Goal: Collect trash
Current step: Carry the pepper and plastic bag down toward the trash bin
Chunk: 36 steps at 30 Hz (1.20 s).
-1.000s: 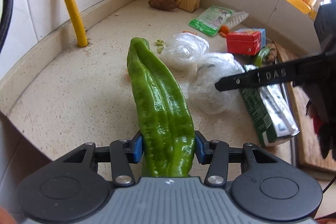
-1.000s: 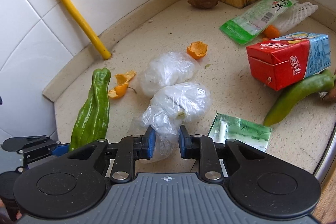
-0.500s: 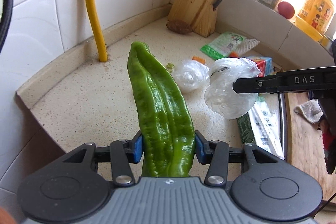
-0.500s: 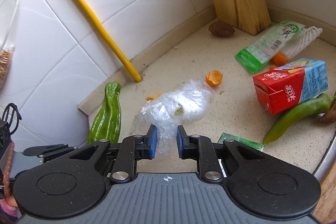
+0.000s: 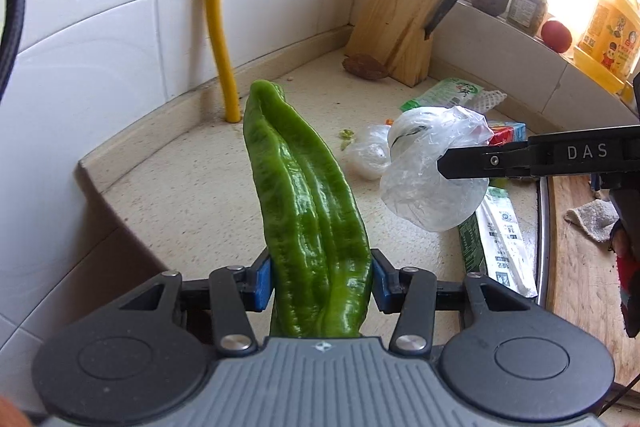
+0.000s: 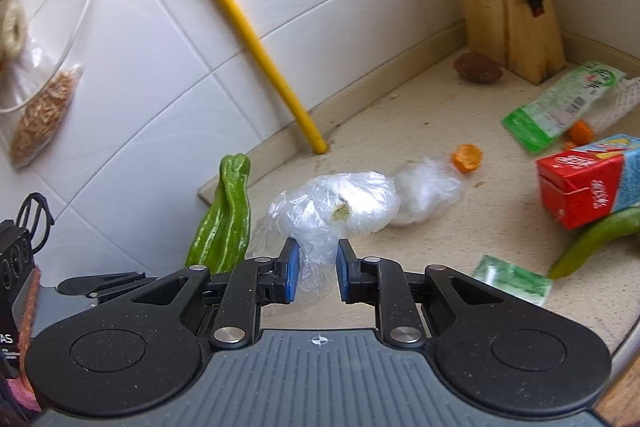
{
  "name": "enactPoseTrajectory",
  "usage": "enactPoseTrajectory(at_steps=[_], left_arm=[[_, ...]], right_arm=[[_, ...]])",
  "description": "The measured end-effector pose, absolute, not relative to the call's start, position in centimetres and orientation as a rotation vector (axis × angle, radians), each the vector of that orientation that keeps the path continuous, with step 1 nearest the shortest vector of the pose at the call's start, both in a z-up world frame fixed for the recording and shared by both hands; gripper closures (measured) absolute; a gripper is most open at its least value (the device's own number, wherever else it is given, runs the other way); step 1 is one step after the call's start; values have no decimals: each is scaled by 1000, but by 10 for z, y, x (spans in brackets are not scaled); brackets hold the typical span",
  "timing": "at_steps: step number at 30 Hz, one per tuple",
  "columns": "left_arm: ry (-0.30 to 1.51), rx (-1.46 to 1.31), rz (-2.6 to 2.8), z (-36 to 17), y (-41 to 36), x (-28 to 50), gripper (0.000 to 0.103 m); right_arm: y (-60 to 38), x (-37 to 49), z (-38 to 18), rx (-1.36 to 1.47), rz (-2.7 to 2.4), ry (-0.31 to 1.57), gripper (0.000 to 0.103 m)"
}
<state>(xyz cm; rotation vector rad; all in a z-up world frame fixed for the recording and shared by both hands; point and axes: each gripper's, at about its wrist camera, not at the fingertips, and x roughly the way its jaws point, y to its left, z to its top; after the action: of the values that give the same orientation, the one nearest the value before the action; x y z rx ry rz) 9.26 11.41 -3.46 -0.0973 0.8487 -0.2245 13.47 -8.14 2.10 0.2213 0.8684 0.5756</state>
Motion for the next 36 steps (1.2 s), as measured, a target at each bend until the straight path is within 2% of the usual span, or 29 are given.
enactPoseTrajectory(at_steps=[22,36], left_arm=[[832,-216,66,-38,198,10,60],[882,-284,214,-60,233,-33,60]], right_arm=[[32,111,20,88,851,920,77],[95,93,-5,-5,984,1006,77]])
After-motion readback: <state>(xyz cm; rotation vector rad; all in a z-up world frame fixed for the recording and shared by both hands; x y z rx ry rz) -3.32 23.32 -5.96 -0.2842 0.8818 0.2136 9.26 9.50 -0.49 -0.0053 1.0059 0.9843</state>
